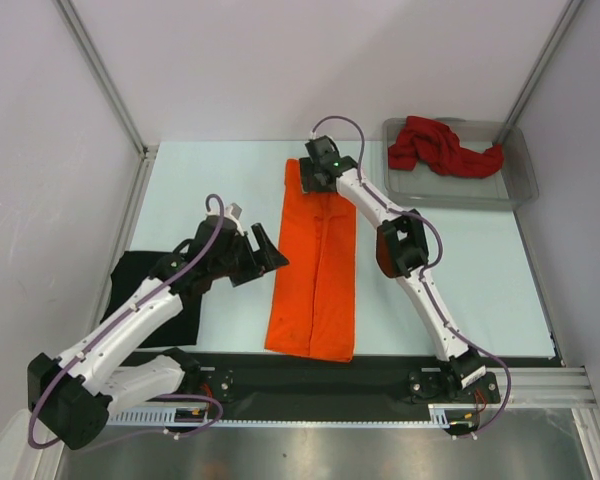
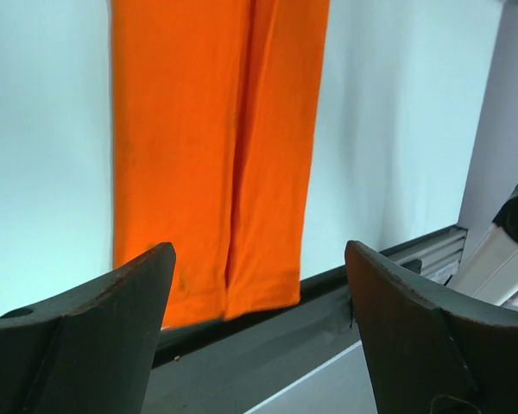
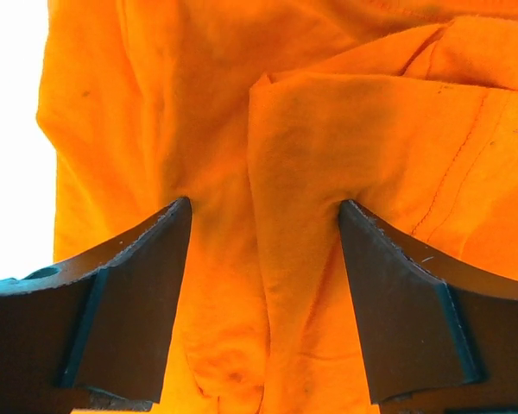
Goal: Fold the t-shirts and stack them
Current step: Fold the tshirt
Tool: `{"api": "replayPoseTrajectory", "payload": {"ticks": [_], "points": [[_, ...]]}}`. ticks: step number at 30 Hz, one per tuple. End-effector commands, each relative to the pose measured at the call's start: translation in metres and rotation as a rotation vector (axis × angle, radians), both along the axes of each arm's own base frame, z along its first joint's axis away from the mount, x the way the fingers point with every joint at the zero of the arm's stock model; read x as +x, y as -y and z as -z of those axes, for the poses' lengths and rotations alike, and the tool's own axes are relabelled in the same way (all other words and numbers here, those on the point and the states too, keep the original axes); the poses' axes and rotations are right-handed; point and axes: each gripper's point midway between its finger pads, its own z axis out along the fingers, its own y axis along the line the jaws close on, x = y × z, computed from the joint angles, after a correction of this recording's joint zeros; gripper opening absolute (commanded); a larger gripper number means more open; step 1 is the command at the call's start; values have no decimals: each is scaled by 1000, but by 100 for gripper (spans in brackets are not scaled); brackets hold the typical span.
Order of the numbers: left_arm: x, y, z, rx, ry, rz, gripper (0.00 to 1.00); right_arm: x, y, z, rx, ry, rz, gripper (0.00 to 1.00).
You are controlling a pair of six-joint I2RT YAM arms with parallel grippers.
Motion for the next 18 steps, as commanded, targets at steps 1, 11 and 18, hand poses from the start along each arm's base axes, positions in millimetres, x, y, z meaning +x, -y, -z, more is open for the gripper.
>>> {"api": "replayPoseTrajectory", "payload": {"ticks": [1,11,18], "points": [[-3,10,8,-57,-13,37,86,46,-1,2,69,130,-67,75],[-19,11,37,-61,-110,56,86,37,-17,-183,255,354,-90,80],[-45,16,55,-81,-206,152,82,-46,16,-193,471,-13,72,94]]}}
